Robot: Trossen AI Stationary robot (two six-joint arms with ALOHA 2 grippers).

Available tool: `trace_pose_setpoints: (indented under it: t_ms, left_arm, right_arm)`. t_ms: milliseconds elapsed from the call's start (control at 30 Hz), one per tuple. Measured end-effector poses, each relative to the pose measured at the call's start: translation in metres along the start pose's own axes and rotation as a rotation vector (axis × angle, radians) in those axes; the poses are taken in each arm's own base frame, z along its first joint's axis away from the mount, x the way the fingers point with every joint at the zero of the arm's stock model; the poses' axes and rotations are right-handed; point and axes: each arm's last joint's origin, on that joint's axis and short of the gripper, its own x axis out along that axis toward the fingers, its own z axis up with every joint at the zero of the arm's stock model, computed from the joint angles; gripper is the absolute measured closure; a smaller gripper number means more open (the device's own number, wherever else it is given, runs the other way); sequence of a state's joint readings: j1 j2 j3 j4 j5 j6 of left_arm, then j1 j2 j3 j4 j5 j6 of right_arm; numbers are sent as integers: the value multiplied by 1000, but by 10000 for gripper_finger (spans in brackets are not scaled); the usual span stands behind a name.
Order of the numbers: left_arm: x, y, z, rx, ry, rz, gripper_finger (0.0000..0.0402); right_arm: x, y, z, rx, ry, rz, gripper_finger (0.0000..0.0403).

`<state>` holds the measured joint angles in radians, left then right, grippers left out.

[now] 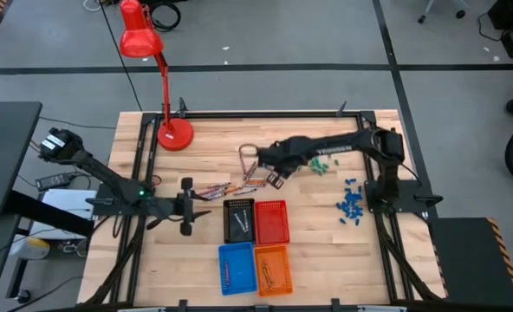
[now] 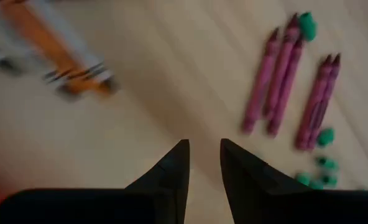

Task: Sort crayons
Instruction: Put the red crayon into the blue basket

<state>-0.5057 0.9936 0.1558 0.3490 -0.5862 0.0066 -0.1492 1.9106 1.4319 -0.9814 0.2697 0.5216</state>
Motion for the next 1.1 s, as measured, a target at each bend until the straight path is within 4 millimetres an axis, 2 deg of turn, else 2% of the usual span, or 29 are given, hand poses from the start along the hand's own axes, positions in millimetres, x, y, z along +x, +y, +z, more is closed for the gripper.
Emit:
trace_pose_setpoints:
  t_ms: [233, 500, 967, 1100]
  left_arm:
    - [0, 0, -2, -98, 17, 1, 217]
    - [0, 0, -2, -115, 15, 1, 217]
    - [0, 0, -3, -145, 27, 2, 217]
    - [0, 0, -3, -146, 27, 2, 217]
  right_arm:
    - [34, -50, 15, 38, 32, 20, 293]
    - [49, -86, 21, 55, 58, 6, 272]
    - [58, -118, 25, 61, 82, 0, 268]
    - [69, -124, 18, 61, 104, 9, 267]
